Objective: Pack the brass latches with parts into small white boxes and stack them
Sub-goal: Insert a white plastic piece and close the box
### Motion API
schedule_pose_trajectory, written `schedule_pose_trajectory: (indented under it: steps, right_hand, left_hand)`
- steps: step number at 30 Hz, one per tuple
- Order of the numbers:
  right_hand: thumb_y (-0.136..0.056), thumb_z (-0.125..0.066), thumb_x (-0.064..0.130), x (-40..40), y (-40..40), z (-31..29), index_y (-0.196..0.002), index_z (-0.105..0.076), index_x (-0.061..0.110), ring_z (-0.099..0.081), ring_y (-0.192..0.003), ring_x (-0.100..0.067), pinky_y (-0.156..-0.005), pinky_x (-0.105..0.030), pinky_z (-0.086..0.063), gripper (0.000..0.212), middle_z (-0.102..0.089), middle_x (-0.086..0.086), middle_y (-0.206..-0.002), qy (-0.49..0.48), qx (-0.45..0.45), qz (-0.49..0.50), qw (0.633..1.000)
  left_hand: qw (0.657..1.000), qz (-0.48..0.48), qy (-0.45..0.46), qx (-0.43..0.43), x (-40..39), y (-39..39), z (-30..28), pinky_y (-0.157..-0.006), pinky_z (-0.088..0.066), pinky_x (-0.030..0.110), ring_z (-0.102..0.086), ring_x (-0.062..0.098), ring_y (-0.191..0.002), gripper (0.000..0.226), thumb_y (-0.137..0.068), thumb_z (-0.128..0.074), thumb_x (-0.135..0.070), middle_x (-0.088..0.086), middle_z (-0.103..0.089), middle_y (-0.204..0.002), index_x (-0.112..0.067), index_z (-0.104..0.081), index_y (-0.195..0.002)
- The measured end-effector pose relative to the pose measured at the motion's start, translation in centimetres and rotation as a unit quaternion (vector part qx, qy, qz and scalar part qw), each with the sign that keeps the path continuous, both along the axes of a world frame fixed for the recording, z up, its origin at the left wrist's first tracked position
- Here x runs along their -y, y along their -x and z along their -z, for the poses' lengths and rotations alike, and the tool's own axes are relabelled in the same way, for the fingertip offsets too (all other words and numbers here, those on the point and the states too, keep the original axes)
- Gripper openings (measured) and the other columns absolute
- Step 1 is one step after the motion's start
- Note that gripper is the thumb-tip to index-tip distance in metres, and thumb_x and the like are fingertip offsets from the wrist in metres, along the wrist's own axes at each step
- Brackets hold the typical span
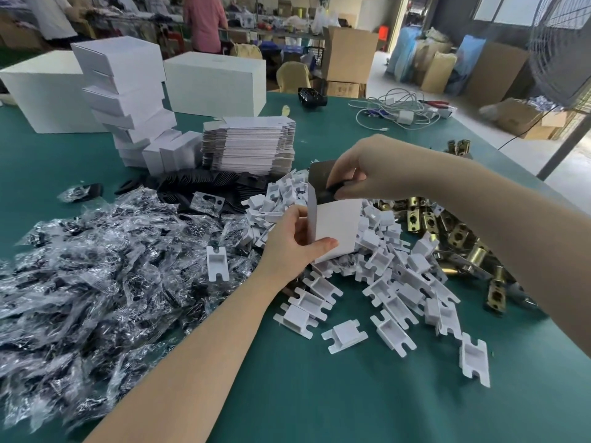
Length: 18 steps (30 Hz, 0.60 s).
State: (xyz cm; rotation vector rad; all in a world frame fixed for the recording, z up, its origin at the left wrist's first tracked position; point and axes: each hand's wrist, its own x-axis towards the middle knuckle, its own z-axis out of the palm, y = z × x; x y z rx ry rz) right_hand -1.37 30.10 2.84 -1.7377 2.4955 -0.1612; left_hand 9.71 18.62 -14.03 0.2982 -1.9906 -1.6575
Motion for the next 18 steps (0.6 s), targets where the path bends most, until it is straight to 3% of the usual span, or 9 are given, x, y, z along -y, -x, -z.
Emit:
schedule_pose_trajectory:
  steps: [2,6,8,12,18]
  right_hand:
    - [-0.091,-0.068,0.023,0.1,-0.2,0.0,-0.108,-0.073,0.030,-0.052,-0.075,0.011,-0.070,-0.015,-0.040,0.019,-0.055,0.032,-0.078,-0.016,-0.004,-0.005,1.000]
    - [-0.092,-0.066,0.023,0.1,-0.7,-0.1,-0.107,-0.072,0.030,-0.058,-0.086,-0.007,-0.081,-0.025,-0.043,0.018,-0.059,0.025,-0.083,-0.034,-0.008,-0.009,0.999]
    - [-0.094,-0.064,0.023,0.0,-0.8,0.0,-0.107,-0.072,0.030,-0.059,-0.091,-0.010,-0.084,-0.025,-0.045,0.018,-0.063,0.020,-0.089,-0.041,-0.003,-0.010,0.999]
    - [-0.095,-0.062,0.024,-0.2,-0.9,-0.1,-0.105,-0.071,0.034,-0.057,-0.087,-0.007,-0.072,-0.018,-0.041,0.017,-0.059,0.027,-0.084,-0.048,0.010,-0.004,0.999]
    - [-0.095,-0.060,0.023,-0.3,-1.4,-0.5,-0.107,-0.071,0.033,-0.059,-0.093,-0.011,-0.084,-0.027,-0.045,0.019,-0.064,0.017,-0.096,-0.041,0.013,-0.002,0.999]
  left_hand:
    - [1.000,0.000,0.000,-0.003,0.0,-0.1,0.0,-0.080,-0.055,0.019,-0.068,0.002,-0.098,0.046,-0.076,-0.085,-0.014,-0.011,-0.071,-0.106,-0.034,-0.052,-0.100]
    - [1.000,0.000,-0.005,-0.011,0.0,-0.2,-0.1,-0.079,-0.055,0.019,-0.069,0.003,-0.096,0.044,-0.075,-0.086,-0.012,-0.012,-0.073,-0.103,-0.030,-0.054,-0.101]
    - [1.000,-0.005,-0.006,-0.018,-0.1,-0.2,-0.1,-0.078,-0.056,0.019,-0.069,0.004,-0.095,0.044,-0.075,-0.086,-0.009,-0.013,-0.073,-0.100,-0.028,-0.056,-0.100]
    - [0.999,-0.015,-0.003,-0.037,-0.2,-0.2,-0.3,-0.077,-0.057,0.021,-0.071,0.007,-0.094,0.044,-0.073,-0.087,-0.006,-0.009,-0.074,-0.099,-0.027,-0.058,-0.099]
    - [0.998,-0.011,-0.022,-0.059,-0.5,-0.6,-0.7,-0.078,-0.055,0.019,-0.069,0.006,-0.097,0.045,-0.077,-0.083,-0.003,-0.004,-0.072,-0.107,-0.025,-0.060,-0.108]
